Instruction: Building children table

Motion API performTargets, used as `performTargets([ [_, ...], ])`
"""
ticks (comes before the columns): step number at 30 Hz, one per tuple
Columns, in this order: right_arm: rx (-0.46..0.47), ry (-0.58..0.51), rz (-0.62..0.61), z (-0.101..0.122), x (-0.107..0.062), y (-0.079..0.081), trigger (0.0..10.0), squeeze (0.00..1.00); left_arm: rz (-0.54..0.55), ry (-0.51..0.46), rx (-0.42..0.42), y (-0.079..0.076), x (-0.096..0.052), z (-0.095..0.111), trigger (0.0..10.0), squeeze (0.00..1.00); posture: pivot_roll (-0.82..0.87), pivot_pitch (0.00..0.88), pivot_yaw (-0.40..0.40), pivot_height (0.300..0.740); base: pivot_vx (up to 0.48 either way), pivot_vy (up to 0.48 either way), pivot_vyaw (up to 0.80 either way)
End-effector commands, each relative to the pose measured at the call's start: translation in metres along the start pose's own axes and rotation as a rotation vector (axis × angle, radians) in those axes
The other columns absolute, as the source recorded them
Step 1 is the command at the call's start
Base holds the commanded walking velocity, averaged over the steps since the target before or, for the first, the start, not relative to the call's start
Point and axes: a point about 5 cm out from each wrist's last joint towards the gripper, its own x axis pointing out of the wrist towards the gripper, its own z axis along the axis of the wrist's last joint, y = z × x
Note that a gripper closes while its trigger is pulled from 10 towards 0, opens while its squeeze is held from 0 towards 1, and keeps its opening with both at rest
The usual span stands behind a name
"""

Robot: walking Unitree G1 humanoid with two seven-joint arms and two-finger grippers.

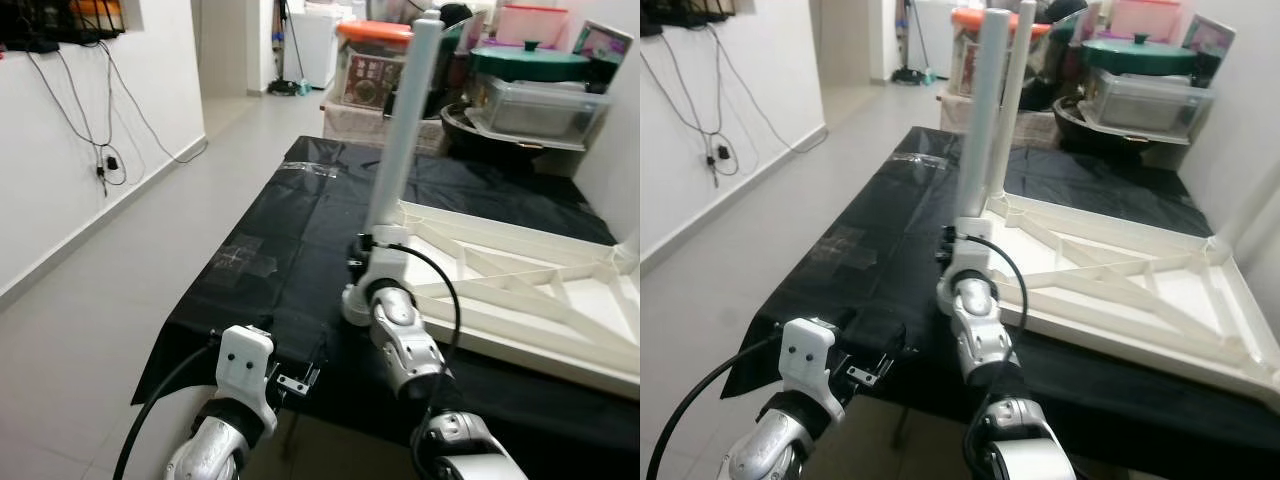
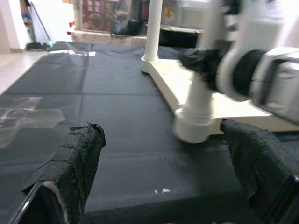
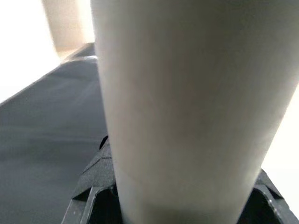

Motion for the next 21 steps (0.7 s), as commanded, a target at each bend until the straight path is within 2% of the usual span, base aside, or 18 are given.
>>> performTargets([
  [1, 0.046, 0.007, -0.013, -0.003, -0.013, 0.019, 0.0, 0.0, -0.01, -0.001, -0.002, -0.003, 0.002, -0.001, 10.0, 0.0, 0.13, 0.0, -0.088, 0.74, 0.0, 0.0, 0.0],
  [3, 0.051, 0.014, 0.003, -0.004, -0.014, 0.024, 0.0, 0.0, -0.01, -0.001, -0.003, -0.003, 0.002, 0.0, 10.0, 0.0, 0.13, 0.0, -0.088, 0.74, 0.0, 0.0, 0.0],
  [4, 0.073, 0.006, 0.097, -0.004, -0.017, 0.038, 10.0, 0.36, -0.009, -0.002, -0.002, -0.003, 0.002, 0.0, 10.0, 0.0, 0.13, 0.0, -0.089, 0.74, 0.0, 0.0, 0.0],
  [5, 0.073, 0.006, 0.097, -0.004, -0.017, 0.038, 10.0, 0.36, -0.009, -0.002, -0.002, -0.003, 0.002, 0.0, 10.0, 0.0, 0.13, 0.0, -0.089, 0.74, 0.0, 0.0, 0.0],
  [6, 0.097, 0.004, 0.175, -0.004, -0.021, 0.051, 10.0, 1.0, -0.007, -0.003, 0.0, -0.002, 0.002, 0.0, 10.0, 0.0, 0.13, 0.0, -0.092, 0.74, 0.0, 0.0, 0.0],
  [7, 0.097, 0.004, 0.175, -0.004, -0.021, 0.051, 10.0, 1.0, -0.007, -0.003, 0.0, -0.002, 0.002, 0.0, 10.0, 0.0, 0.13, 0.0, -0.092, 0.74, 0.0, 0.0, 0.0],
  [8, 0.105, -0.02, 0.241, -0.001, -0.022, 0.058, 10.0, 1.0, -0.005, -0.002, 0.001, -0.001, 0.002, 0.0, 10.0, 0.0, 0.13, 0.0, -0.093, 0.74, 0.0, 0.0, 0.0],
  [9, 0.136, -0.038, 0.374, 0.003, -0.018, 0.062, 10.0, 0.0, -0.002, -0.003, 0.002, 0.0, 0.002, 0.0, 10.0, 0.0, 0.13, 0.0, -0.097, 0.74, 0.0, 0.0, 0.0],
  [13, 0.15, -0.039, 0.414, 0.005, -0.015, 0.059, 10.0, 0.0, -0.001, -0.004, 0.003, 0.0, 0.002, 0.0, 10.0, 0.0, 0.13, 0.0, -0.097, 0.74, 0.0, 0.0, 0.0],
  [14, 0.153, 0.032, 0.692, 0.005, -0.009, 0.057, 10.0, 0.0, 0.0, -0.004, 0.004, 0.001, 0.002, 0.001, 10.0, 0.0, 0.13, 0.0, -0.092, 0.74, 0.0, 0.0, 0.0],
  [15, 0.153, 0.032, 0.692, 0.005, -0.009, 0.057, 10.0, 0.0, 0.0, -0.004, 0.004, 0.001, 0.002, 0.001, 10.0, 0.0, 0.13, 0.0, -0.092, 0.74, 0.0, 0.0, 0.0],
  [16, 0.113, 0.081, 0.869, 0.004, -0.008, 0.054, 10.0, 0.0, -0.001, -0.004, 0.004, 0.001, 0.002, 0.0, 10.0, 0.0, 0.12, 0.0, -0.085, 0.74, 0.0, 0.0, 0.0],
  [18, 0.072, 0.159, 1.089, 0.001, -0.009, 0.047, 10.0, 0.0, -0.003, -0.004, 0.003, 0.001, 0.003, 0.0, 10.0, 0.0, 0.13, 0.0, -0.092, 0.74, 0.0, 0.0, 0.0],
  [19, 0.06, 0.185, 1.177, 0.001, -0.011, 0.045, 10.0, 0.0, -0.005, -0.004, 0.003, 0.0, 0.003, 0.001, 10.0, 0.0, 0.13, 0.0, -0.094, 0.74, 0.0, 0.0, 0.0],
  [21, 0.06, 0.185, 1.177, 0.001, -0.011, 0.045, 10.0, 0.0, -0.005, -0.004, 0.003, 0.0, 0.003, 0.001, 10.0, 0.0, 0.13, 0.0, -0.094, 0.74, 0.0, 0.0, 0.0],
])
